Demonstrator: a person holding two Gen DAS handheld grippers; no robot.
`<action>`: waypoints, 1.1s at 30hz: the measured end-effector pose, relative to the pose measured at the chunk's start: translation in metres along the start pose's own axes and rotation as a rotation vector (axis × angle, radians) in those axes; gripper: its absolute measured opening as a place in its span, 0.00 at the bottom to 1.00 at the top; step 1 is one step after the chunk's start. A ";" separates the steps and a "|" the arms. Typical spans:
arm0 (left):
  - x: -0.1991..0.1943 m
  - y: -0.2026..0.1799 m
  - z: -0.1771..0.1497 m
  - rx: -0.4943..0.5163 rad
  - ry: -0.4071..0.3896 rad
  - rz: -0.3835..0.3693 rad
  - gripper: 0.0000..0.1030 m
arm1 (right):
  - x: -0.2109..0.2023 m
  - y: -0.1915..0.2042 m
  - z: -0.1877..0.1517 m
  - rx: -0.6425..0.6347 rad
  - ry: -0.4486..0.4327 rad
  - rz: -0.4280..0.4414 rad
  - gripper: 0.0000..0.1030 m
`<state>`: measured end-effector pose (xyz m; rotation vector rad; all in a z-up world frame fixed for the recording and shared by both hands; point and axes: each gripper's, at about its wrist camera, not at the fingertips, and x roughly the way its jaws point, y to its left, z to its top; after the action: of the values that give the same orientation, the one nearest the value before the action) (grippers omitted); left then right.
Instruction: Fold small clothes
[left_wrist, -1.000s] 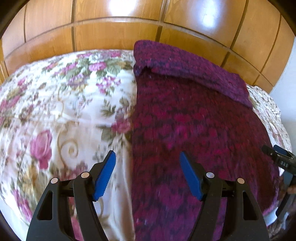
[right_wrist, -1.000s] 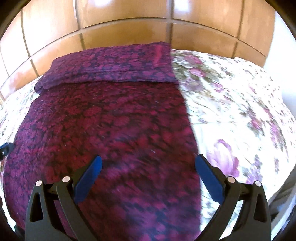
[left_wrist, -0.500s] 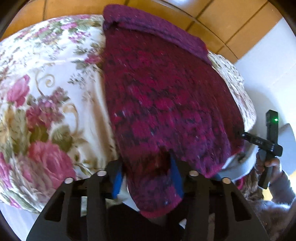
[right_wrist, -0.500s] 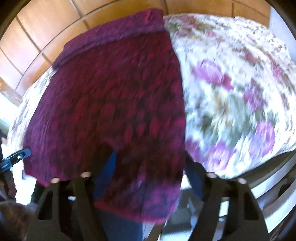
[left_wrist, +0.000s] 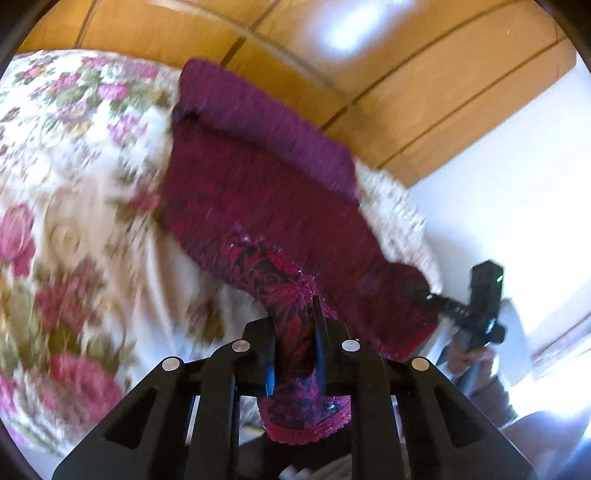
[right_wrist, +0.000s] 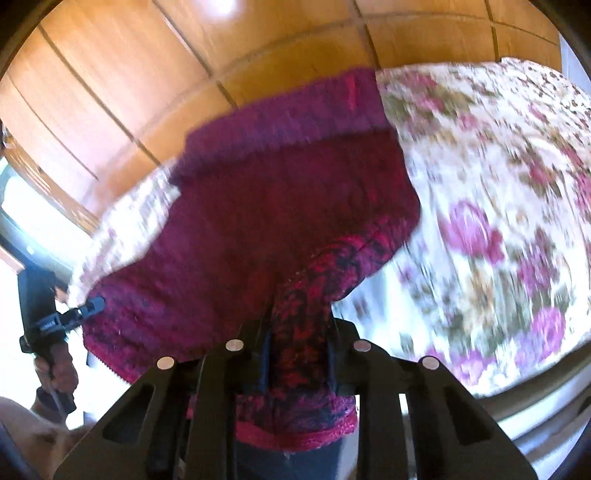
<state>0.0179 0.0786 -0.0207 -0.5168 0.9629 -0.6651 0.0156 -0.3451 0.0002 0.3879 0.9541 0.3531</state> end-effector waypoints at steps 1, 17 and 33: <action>0.003 0.001 0.010 -0.005 -0.019 -0.015 0.14 | 0.001 0.000 0.007 0.005 -0.018 0.006 0.21; 0.080 0.049 0.125 -0.213 -0.040 0.030 0.14 | 0.099 -0.027 0.113 0.124 -0.032 -0.098 0.21; 0.024 0.112 0.134 -0.499 -0.201 -0.013 0.75 | 0.057 -0.048 0.138 0.264 -0.202 0.052 0.96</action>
<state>0.1757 0.1540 -0.0446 -1.0108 0.9339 -0.3697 0.1671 -0.3840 0.0086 0.6772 0.7950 0.2297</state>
